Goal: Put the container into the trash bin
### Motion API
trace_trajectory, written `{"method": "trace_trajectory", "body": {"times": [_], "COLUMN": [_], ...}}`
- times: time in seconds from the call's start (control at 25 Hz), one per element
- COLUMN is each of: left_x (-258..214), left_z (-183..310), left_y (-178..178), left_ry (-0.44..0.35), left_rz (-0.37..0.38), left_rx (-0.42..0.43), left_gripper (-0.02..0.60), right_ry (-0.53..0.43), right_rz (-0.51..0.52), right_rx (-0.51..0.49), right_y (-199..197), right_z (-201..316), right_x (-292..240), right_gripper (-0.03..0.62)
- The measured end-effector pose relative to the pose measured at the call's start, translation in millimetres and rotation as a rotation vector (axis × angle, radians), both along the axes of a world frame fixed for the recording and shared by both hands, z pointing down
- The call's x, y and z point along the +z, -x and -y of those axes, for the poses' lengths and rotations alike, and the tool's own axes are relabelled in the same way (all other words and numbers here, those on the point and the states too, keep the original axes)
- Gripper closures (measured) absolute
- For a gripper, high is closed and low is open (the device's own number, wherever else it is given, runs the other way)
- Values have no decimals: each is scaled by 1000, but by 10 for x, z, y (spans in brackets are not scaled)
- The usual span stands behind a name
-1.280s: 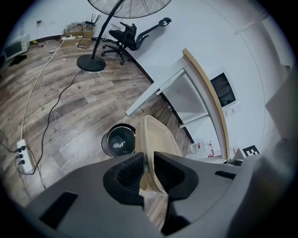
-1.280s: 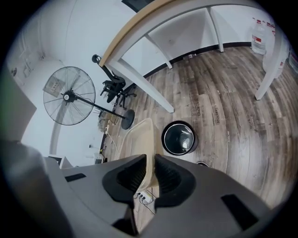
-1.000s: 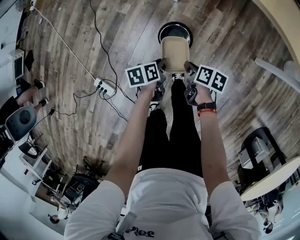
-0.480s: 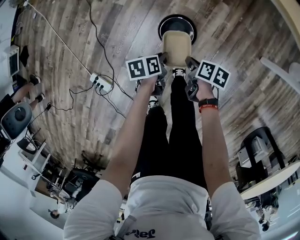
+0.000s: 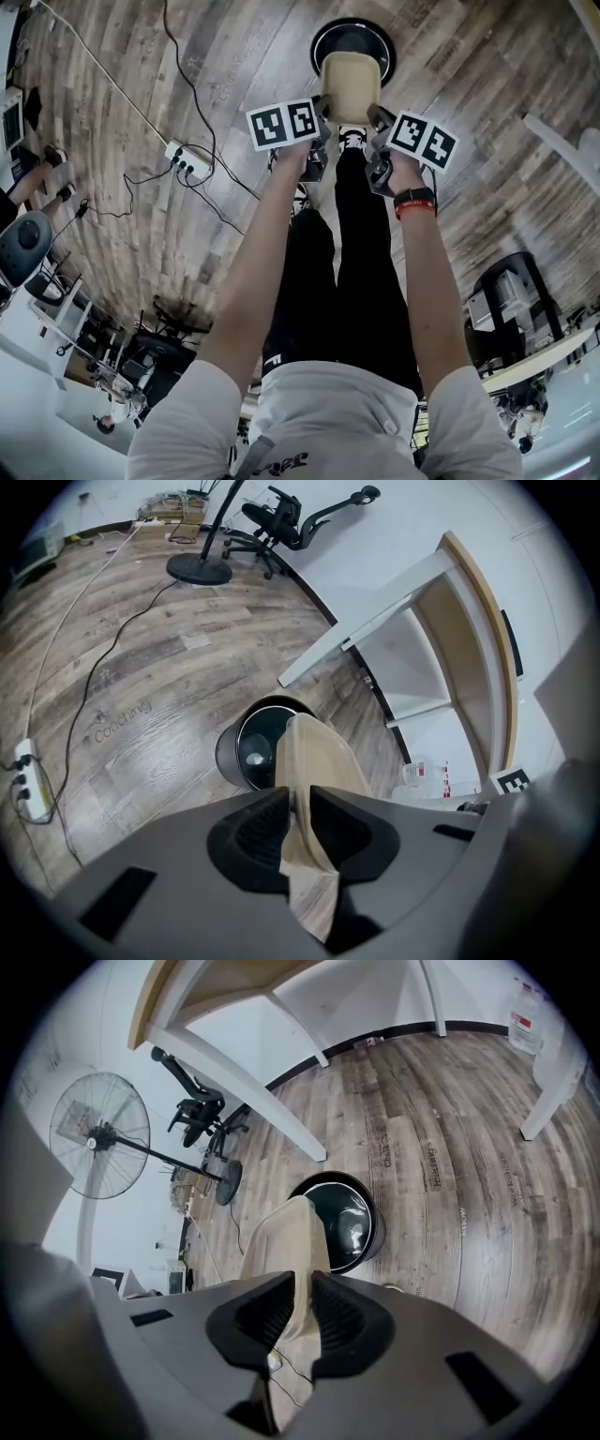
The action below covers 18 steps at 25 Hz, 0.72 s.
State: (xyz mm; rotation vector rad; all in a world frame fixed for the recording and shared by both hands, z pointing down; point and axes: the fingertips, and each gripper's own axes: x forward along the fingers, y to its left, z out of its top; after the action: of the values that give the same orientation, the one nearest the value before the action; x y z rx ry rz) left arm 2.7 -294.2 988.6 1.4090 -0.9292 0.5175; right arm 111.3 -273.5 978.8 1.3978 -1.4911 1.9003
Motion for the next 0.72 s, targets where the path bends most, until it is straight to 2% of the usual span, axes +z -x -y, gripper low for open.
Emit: {"method": "trace_trajectory", "body": {"times": [0.2, 0.52, 0.72], "left_x": [242, 614, 765], "left_z": [66, 186, 294], "left_y": [2, 7, -7], "left_ry": [5, 17, 12], "left_rz": [-4, 40, 41], "left_rx": [-21, 11, 2], "left_gripper": [500, 497, 496], "right_ry": [10, 15, 28], "right_rz": [-5, -27, 8], "right_rx": [-26, -65, -31], "right_y": [-2, 12, -9], "right_z": [100, 228, 332], "right_x": [241, 606, 759], "right_gripper": [519, 517, 519]}}
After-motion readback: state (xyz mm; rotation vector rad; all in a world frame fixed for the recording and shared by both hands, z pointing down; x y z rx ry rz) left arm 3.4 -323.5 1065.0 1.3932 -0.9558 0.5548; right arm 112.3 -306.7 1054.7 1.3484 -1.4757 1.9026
